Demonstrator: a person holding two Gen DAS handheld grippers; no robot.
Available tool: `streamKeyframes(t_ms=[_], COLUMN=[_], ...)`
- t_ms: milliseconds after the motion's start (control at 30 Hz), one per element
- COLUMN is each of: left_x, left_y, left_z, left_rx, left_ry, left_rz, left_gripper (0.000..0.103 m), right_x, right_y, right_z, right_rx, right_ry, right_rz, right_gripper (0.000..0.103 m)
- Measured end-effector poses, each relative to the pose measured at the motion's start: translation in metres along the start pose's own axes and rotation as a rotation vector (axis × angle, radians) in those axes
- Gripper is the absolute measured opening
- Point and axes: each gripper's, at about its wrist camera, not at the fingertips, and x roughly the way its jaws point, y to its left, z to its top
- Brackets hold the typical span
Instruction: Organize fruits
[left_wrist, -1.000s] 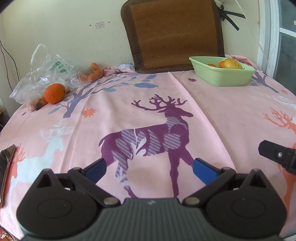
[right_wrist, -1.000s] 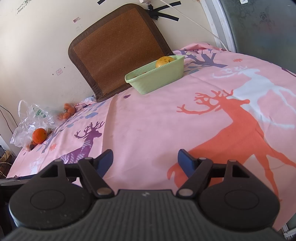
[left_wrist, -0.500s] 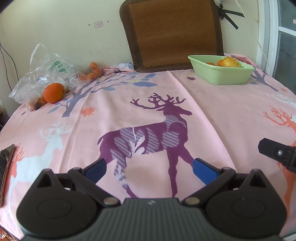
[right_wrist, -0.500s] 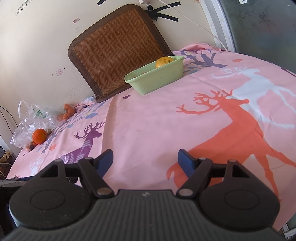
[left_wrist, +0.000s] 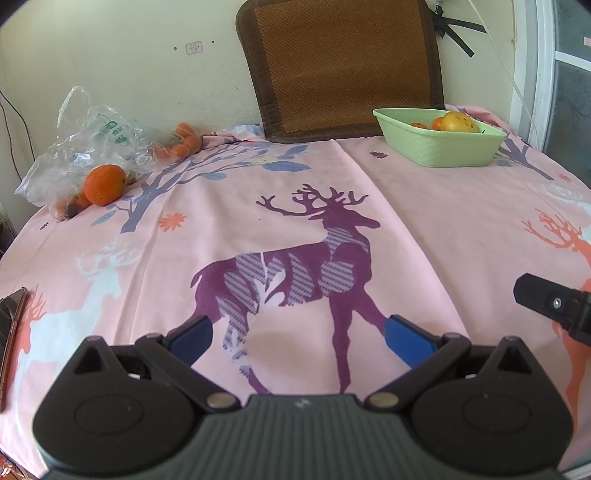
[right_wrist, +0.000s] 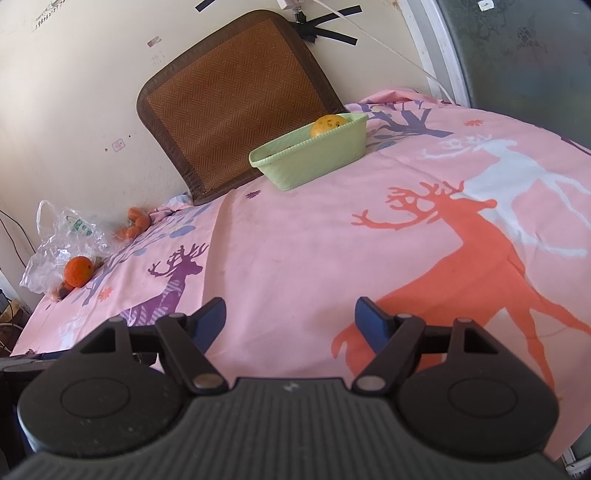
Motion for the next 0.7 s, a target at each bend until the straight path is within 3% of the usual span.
streamKeyframes(t_ms=[700], left_x=[0.003], left_y=[-0.003], left_z=[0.017], left_rx=[0.024], left_ry=[-0.026], left_rz=[0.003], left_gripper=[0.103], right_x=[0.006], right_y=[-0.003], right_z=[0.006], right_rx=[-0.021], right_ry=[-0.033], right_rz=[-0.007], right_gripper=[0.079])
